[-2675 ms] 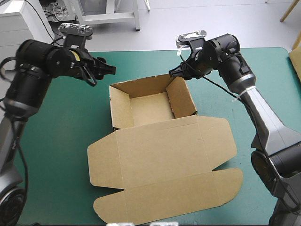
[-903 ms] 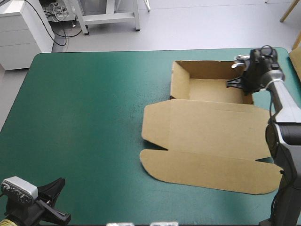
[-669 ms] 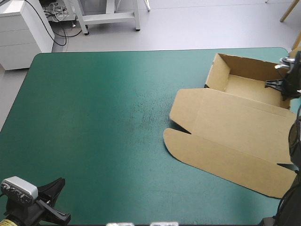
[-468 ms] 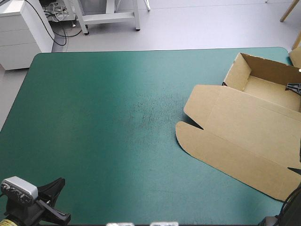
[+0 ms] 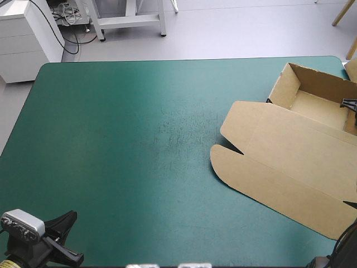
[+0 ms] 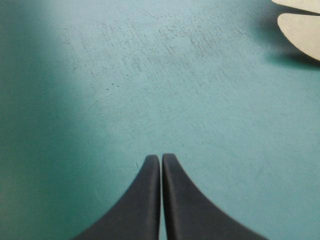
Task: Fold the box
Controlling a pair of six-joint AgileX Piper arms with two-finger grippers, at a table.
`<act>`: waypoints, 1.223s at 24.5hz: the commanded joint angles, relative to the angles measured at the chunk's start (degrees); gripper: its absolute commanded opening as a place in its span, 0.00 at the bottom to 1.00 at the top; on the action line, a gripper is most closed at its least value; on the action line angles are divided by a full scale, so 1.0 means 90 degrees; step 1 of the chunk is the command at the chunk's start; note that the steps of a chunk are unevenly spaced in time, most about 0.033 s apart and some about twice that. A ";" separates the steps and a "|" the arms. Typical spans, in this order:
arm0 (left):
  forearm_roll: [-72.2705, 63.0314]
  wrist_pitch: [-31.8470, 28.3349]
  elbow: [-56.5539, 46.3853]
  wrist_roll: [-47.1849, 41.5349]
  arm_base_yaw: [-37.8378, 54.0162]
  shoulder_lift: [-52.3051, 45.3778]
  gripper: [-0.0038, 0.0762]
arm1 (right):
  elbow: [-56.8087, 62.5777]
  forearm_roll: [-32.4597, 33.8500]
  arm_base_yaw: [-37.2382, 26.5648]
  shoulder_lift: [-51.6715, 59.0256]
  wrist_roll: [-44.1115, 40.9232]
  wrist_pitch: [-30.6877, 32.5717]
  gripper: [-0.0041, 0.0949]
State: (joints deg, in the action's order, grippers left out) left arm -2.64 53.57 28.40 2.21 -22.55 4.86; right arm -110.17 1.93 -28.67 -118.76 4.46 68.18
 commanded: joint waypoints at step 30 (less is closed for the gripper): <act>-0.0090 -0.0500 0.0136 -0.0074 -0.0039 0.0091 0.04 | 0.4738 -0.2017 0.0793 0.8227 0.1451 -0.1655 0.03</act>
State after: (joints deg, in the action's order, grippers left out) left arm -2.88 53.37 28.35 2.21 -22.55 4.86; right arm -70.45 -15.66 -25.61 -48.90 16.84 58.92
